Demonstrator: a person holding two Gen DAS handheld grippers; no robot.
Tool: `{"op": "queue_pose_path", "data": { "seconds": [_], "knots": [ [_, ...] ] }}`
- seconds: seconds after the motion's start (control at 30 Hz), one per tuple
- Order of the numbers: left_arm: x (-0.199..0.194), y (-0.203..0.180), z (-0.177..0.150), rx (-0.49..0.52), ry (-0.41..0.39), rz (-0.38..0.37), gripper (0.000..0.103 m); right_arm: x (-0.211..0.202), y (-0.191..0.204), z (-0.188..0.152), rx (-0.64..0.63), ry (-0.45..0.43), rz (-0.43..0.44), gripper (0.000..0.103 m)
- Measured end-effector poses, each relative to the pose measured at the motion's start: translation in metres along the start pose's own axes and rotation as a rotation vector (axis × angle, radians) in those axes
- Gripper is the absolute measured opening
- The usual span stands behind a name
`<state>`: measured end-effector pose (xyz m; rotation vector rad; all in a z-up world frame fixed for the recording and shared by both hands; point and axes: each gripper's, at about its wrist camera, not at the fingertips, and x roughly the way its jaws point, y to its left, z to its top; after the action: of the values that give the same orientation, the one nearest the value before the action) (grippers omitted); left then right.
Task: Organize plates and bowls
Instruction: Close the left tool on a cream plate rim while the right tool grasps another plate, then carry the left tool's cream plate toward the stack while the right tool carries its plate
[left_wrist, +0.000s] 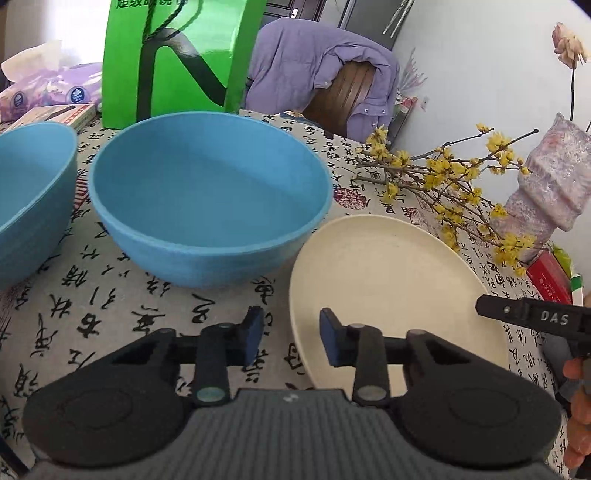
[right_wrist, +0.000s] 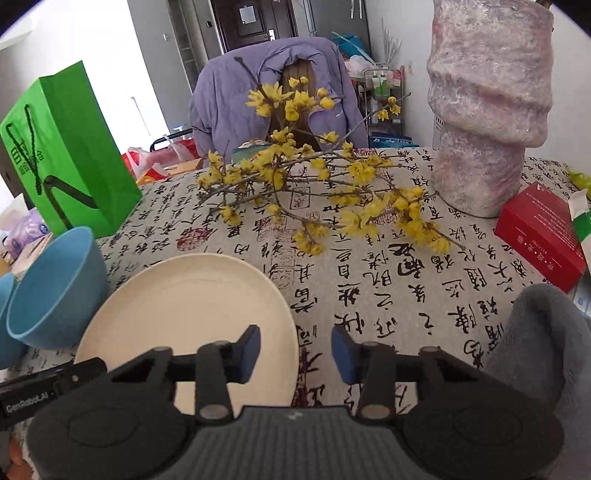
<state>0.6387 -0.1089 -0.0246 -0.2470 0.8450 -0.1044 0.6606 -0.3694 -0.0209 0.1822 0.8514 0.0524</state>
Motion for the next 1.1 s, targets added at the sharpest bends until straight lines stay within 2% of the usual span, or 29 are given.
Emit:
{"op": "queue_pose_path", "data": {
  "seconds": [0.13, 0.2, 0.3, 0.6, 0.83, 1.1],
  "knots": [
    [0.005, -0.003, 0.002, -0.003, -0.001, -0.012, 0.017, 0.008, 0.002, -0.002, -0.005, 0.003, -0.004, 0.020],
    [0.006, -0.003, 0.001, 0.001, -0.006, -0.020, 0.014, 0.011, 0.003, -0.003, -0.009, 0.013, -0.010, 0.018],
    [0.005, -0.002, 0.002, -0.005, -0.002, -0.026, 0.012, 0.012, 0.003, -0.004, -0.013, 0.006, 0.009, 0.011],
    [-0.011, 0.001, -0.005, 0.000, 0.025, -0.027, 0.011, -0.003, 0.003, -0.012, -0.022, 0.004, 0.025, 0.007],
    [-0.056, 0.002, -0.021, 0.021, 0.004, -0.031, 0.011, -0.043, 0.014, -0.029, -0.044, -0.006, 0.028, 0.006],
    [-0.149, 0.011, -0.043, 0.043, -0.083, -0.054, 0.011, -0.130, 0.038, -0.057, -0.046, -0.055, 0.050, 0.006]
  ]
}}
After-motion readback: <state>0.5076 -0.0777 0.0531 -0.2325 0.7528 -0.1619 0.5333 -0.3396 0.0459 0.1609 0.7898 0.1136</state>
